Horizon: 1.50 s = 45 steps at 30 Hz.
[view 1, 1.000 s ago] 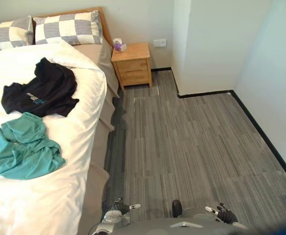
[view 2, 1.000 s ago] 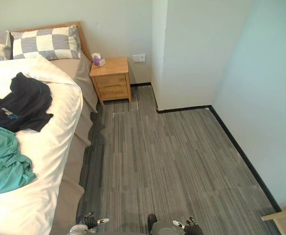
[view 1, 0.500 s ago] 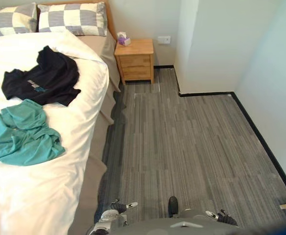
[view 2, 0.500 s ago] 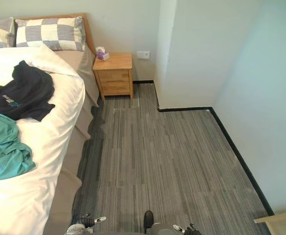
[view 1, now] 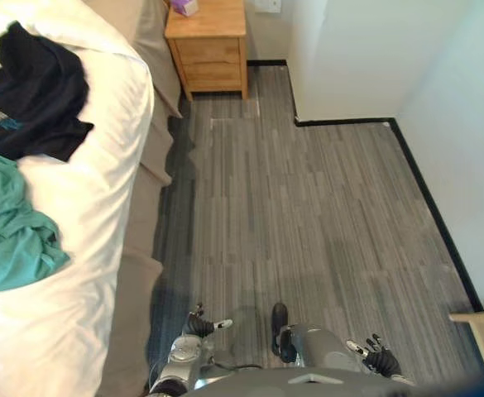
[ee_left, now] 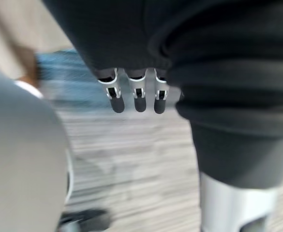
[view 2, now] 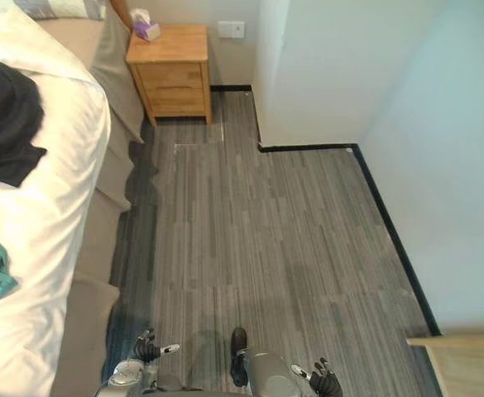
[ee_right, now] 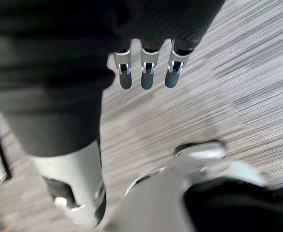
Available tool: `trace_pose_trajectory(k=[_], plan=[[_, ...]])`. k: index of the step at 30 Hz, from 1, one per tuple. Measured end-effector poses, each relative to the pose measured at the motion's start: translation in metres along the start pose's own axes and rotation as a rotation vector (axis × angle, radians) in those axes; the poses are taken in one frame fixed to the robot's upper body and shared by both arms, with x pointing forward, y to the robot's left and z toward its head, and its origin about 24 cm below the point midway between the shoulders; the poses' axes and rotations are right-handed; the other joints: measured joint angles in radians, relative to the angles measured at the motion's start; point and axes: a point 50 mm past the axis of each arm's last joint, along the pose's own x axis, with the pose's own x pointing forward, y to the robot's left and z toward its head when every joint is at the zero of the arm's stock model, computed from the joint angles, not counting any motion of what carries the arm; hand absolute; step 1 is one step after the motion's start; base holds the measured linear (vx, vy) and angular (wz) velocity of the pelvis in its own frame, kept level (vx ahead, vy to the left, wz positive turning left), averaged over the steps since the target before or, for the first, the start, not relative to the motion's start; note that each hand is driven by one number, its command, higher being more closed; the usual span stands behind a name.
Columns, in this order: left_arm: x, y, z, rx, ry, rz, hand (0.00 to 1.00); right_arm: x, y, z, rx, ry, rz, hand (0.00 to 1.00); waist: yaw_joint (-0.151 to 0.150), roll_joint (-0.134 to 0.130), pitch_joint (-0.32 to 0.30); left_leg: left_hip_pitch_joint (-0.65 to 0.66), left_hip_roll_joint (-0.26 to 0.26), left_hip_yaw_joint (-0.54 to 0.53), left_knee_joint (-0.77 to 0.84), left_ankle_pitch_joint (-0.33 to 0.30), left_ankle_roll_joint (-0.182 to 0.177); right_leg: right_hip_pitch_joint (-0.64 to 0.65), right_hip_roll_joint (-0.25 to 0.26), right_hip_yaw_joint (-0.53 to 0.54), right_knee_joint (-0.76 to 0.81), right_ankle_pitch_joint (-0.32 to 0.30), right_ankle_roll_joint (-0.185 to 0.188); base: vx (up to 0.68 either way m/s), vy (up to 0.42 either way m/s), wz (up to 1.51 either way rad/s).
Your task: Tidy the bed and pick cloth on bed and put in laundry
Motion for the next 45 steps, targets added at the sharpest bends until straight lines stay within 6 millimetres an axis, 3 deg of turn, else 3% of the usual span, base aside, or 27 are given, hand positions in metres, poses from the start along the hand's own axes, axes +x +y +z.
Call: trace_pose_trajectory(k=[3, 6, 8, 10, 14, 16, 17, 18, 19, 21, 23, 24, 25, 27, 28, 32, 35, 36, 37, 38, 41, 43, 44, 45], plan=[[-0.001, -0.003, 0.003, -0.021, -0.024, -0.004, 0.0, 0.001, 0.0, 0.002, -0.007, -0.009, 0.001, 0.0, 0.004, 0.003, -0.002, -0.077, -0.011, -0.013, 0.058, -0.057, -0.007, 0.094, -0.005, 0.018, -0.041, -0.013, -0.001, 0.35, -0.018, -0.12], [-0.001, -0.003, 0.009, -0.035, -0.054, -0.001, 0.0, 0.001, 0.004, 0.003, 0.01, -0.016, 0.007, 0.0, 0.032, -0.01, 0.002, -0.114, -0.044, 0.023, -0.067, -0.08, -0.004, 0.17, -0.013, 0.072, -0.1, -0.013, -0.001, 0.24, 0.059, -0.41], [-0.002, -0.001, 0.008, -0.035, -0.058, 0.004, 0.0, 0.001, 0.008, 0.002, 0.015, -0.013, 0.015, 0.0, 0.032, -0.021, -0.001, -0.141, -0.065, 0.064, -0.157, -0.078, -0.003, 0.213, -0.029, 0.095, -0.133, -0.022, 0.01, 0.23, 0.115, -0.35], [-0.002, 0.001, 0.008, -0.033, -0.058, 0.009, 0.0, 0.001, 0.009, 0.001, 0.013, -0.01, 0.024, 0.0, 0.032, -0.027, -0.006, -0.173, -0.076, 0.109, -0.26, -0.05, 0.003, 0.244, -0.048, 0.119, -0.152, -0.048, 0.024, 0.23, 0.14, -0.29], [-0.003, 0.01, 0.0, -0.061, -0.031, 0.03, 0.0, 0.0, 0.008, -0.004, -0.017, 0.008, 0.026, 0.0, 0.031, -0.025, -0.013, -0.19, -0.069, 0.192, -0.501, 0.088, 0.012, 0.324, -0.076, 0.154, -0.157, -0.126, 0.091, 0.37, 0.242, -0.24], [-0.005, 0.015, -0.006, -0.09, -0.013, 0.045, 0.0, 0.0, 0.01, -0.01, -0.027, 0.036, 0.03, 0.0, 0.038, -0.039, -0.031, -0.175, -0.086, 0.216, -0.508, 0.187, 0.064, 0.36, -0.111, 0.168, -0.155, -0.174, 0.121, 0.63, 0.407, -0.24], [-0.005, 0.02, -0.007, -0.086, -0.009, 0.054, 0.0, -0.001, 0.012, -0.016, -0.029, 0.066, 0.033, 0.0, 0.044, -0.057, -0.059, -0.176, -0.111, 0.243, -0.475, 0.143, 0.099, 0.369, -0.146, 0.165, -0.15, -0.179, 0.132, 0.6, 0.311, -0.22], [-0.005, 0.023, -0.008, -0.082, -0.007, 0.058, 0.0, 0.0, 0.015, -0.017, -0.041, 0.075, 0.047, 0.0, 0.047, -0.078, -0.073, -0.174, -0.127, 0.256, -0.444, 0.09, 0.109, 0.368, -0.17, 0.155, -0.129, -0.167, 0.141, 0.59, 0.292, -0.19], [-0.005, 0.023, -0.009, -0.08, -0.004, 0.057, 0.0, 0.0, 0.016, -0.017, -0.041, 0.079, 0.051, 0.0, 0.047, -0.079, -0.074, -0.172, -0.134, 0.257, -0.43, 0.067, 0.112, 0.364, -0.179, 0.146, -0.106, -0.162, 0.147, 0.53, 0.266, -0.06], [-0.005, 0.024, -0.013, -0.071, 0.019, 0.049, 0.0, 0.0, 0.016, -0.02, -0.019, 0.098, 0.041, 0.0, 0.043, -0.09, -0.091, -0.143, -0.172, 0.259, -0.409, 0.016, 0.142, 0.327, -0.218, 0.12, 0.046, -0.154, 0.161, 0.52, 0.283, 0.18], [-0.005, 0.023, -0.017, -0.043, 0.038, 0.036, 0.0, 0.001, 0.013, -0.02, 0.004, 0.106, 0.023, 0.0, 0.043, -0.093, -0.096, -0.071, -0.219, 0.251, -0.438, -0.029, 0.149, 0.219, -0.272, 0.099, 0.367, -0.095, 0.256, 0.46, 0.231, 0.29], [-0.006, 0.023, -0.019, -0.01, 0.048, 0.03, 0.0, 0.001, 0.013, -0.02, 0.006, 0.107, 0.018, 0.0, 0.039, -0.091, -0.095, -0.021, -0.249, 0.238, -0.464, -0.044, 0.145, 0.14, -0.305, 0.096, 0.578, -0.077, 0.276, 0.54, 0.181, 0.36], [-0.006, 0.023, -0.023, 0.009, 0.063, 0.026, 0.0, 0.001, 0.011, -0.02, 0.013, 0.109, 0.009, 0.0, 0.032, -0.094, -0.097, 0.046, -0.269, 0.225, -0.5, -0.049, 0.143, 0.09, -0.322, 0.071, 0.713, -0.085, 0.272, 0.45, 0.134, 0.32], [-0.007, 0.023, -0.025, 0.031, 0.073, 0.023, 0.0, 0.001, 0.009, -0.019, 0.01, 0.11, 0.002, 0.0, 0.029, -0.081, -0.093, 0.13, -0.274, 0.212, -0.552, -0.048, 0.142, 0.038, -0.32, 0.036, 0.773, -0.121, 0.251, 0.38, 0.066, 0.27], [-0.007, 0.024, -0.026, 0.05, 0.08, 0.018, 0.0, 0.001, 0.008, -0.019, 0.012, 0.109, 0.0, 0.0, 0.023, -0.075, -0.093, 0.185, -0.272, 0.192, -0.597, -0.046, 0.137, -0.004, -0.305, 0.001, 0.758, -0.141, 0.224, 0.39, 0.038, 0.33], [-0.005, 0.022, -0.028, 0.064, 0.111, 0.01, 0.0, 0.003, 0.005, -0.015, 0.028, 0.092, -0.013, 0.0, -0.016, -0.05, -0.079, 0.292, -0.224, 0.108, -0.7, -0.044, 0.115, -0.146, -0.221, -0.061, 0.522, -0.162, 0.201, 0.35, -0.095, 0.65], [-0.004, 0.016, -0.027, 0.079, 0.111, -0.014, 0.0, 0.002, 0.006, -0.014, 0.053, 0.078, -0.018, 0.0, -0.034, -0.044, -0.059, 0.353, -0.187, 0.026, -0.739, -0.075, 0.067, -0.186, -0.184, -0.06, 0.108, 0.014, 0.203, 0.43, -0.276, 0.86], [-0.005, 0.012, -0.027, 0.066, 0.107, -0.019, 0.0, 0.001, 0.005, -0.017, 0.069, 0.079, -0.025, 0.0, -0.034, -0.043, -0.051, 0.382, -0.178, -0.004, -0.736, -0.098, 0.036, -0.175, -0.182, -0.048, -0.005, 0.16, 0.205, 0.54, -0.322, 0.69], [-0.006, 0.004, -0.029, 0.049, 0.118, -0.033, 0.0, 0.0, -0.004, -0.015, 0.069, 0.07, -0.048, 0.0, -0.034, -0.01, -0.043, 0.407, -0.141, -0.023, -0.74, -0.11, 0.012, -0.136, -0.144, -0.059, -0.016, 0.191, 0.171, 0.55, -0.278, 0.51], [-0.006, 0.0, -0.027, 0.052, 0.108, -0.046, 0.0, 0.002, -0.004, -0.01, 0.065, 0.056, -0.048, 0.0, -0.021, 0.013, -0.038, 0.412, -0.136, -0.023, -0.742, -0.091, 0.009, -0.141, -0.141, -0.061, 0.022, 0.183, 0.149, 0.51, -0.245, 0.32], [-0.006, -0.009, -0.022, 0.077, 0.07, -0.069, 0.0, 0.003, 0.002, -0.001, 0.067, -0.003, -0.04, 0.0, -0.038, 0.001, 0.0, 0.474, -0.141, -0.051, -0.758, 0.015, -0.031, -0.205, -0.2, -0.053, 0.325, 0.051, 0.118, 0.36, -0.257, 0.41], [-0.007, -0.007, -0.025, 0.078, 0.084, -0.06, 0.0, 0.003, 0.002, -0.003, 0.044, 0.006, -0.033, 0.0, -0.037, -0.005, -0.03, 0.475, -0.135, -0.055, -0.735, 0.021, -0.042, -0.192, -0.199, -0.052, 0.344, -0.097, 0.132, 0.4, -0.287, 0.21], [-0.007, -0.008, -0.026, 0.073, 0.092, -0.059, 0.0, 0.004, 0.002, 0.0, 0.038, -0.002, -0.032, 0.0, -0.037, 0.005, -0.031, 0.47, -0.114, -0.064, -0.7, 0.027, -0.049, -0.179, -0.185, -0.061, 0.352, -0.132, 0.124, 0.41, -0.265, -0.05], [-0.007, -0.006, -0.028, 0.06, 0.106, -0.049, 0.0, 0.005, 0.002, 0.001, 0.038, -0.002, -0.031, 0.0, -0.036, 0.012, -0.035, 0.443, -0.09, -0.08, -0.628, 0.049, -0.078, -0.158, -0.165, -0.067, 0.34, -0.153, 0.117, 0.47, -0.323, -0.03]])
